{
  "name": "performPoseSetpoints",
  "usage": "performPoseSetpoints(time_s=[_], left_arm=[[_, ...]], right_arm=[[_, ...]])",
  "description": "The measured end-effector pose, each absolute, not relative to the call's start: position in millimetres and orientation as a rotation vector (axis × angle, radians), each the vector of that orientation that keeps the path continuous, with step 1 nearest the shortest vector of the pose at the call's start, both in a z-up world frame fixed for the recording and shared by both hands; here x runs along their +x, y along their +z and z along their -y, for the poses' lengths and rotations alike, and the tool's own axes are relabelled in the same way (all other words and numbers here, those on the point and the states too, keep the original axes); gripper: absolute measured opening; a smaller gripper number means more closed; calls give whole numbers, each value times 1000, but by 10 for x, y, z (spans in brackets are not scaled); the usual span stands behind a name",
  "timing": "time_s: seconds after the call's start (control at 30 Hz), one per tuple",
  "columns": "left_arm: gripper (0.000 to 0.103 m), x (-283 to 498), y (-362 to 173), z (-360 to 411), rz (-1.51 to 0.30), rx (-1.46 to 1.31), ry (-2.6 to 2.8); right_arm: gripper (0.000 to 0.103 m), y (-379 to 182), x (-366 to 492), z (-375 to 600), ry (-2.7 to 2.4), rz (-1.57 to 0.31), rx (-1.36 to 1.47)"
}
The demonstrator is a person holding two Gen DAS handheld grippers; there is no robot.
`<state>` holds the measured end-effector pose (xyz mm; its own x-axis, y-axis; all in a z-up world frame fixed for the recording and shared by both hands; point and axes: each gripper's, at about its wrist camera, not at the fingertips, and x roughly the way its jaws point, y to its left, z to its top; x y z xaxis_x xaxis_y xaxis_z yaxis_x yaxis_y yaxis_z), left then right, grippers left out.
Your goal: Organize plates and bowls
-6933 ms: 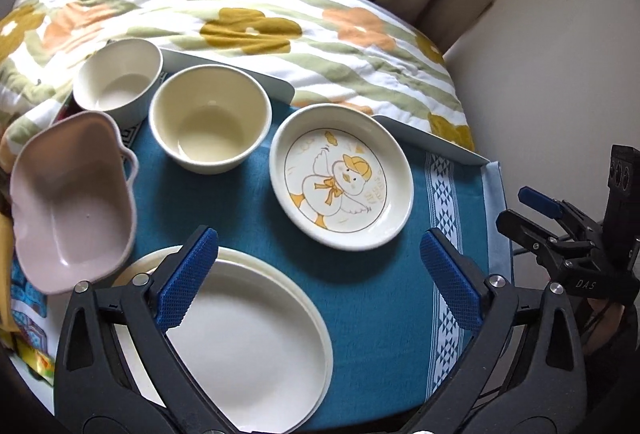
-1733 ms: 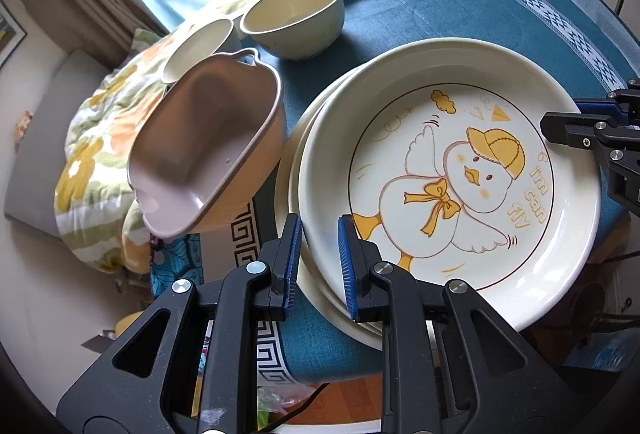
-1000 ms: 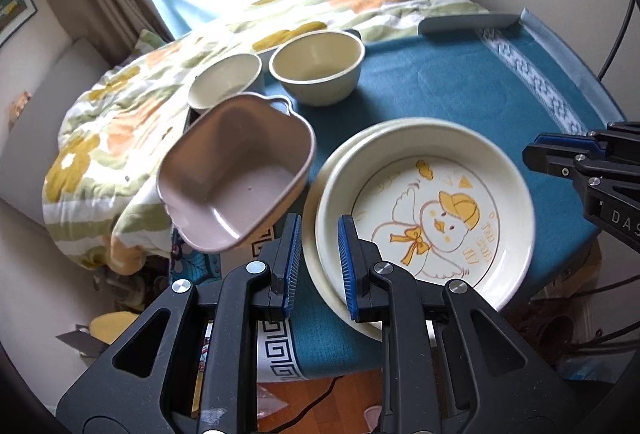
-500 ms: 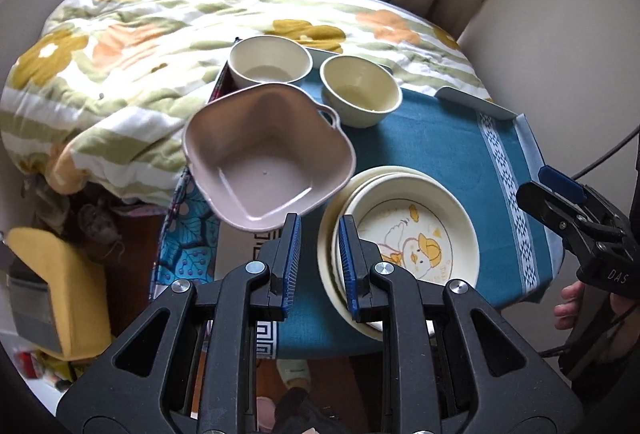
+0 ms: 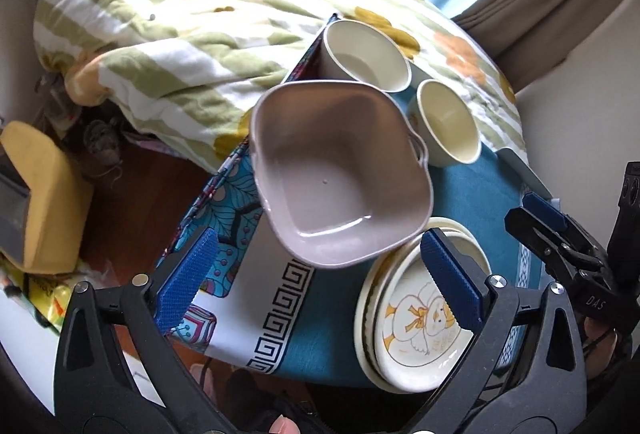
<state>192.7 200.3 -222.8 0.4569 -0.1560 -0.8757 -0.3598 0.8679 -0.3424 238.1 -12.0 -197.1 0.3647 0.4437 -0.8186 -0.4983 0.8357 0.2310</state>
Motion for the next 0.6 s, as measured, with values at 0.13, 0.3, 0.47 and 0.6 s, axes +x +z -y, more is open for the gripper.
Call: performPoseSetpoints(time_s=[0.13,0.3,0.47,0.6], left_arm=[[101,2015,-2429,-2174,-1125,-575,222],[101,2087,-2637,-2258,-1162,-581,332],[99,2071,-2803,-2306,-1156,-668,321],[88,2088,-2824,-2283,-1140,-658,326]], right_arm=[[96,-2183,2602,-104,674,-1145,-102],[96,-2421,2712,-336,728,-1187,-155],[94,-2611,2806,-424,773,-1218,-139],[61,-2691,2892,-518,791,-1239,-148]])
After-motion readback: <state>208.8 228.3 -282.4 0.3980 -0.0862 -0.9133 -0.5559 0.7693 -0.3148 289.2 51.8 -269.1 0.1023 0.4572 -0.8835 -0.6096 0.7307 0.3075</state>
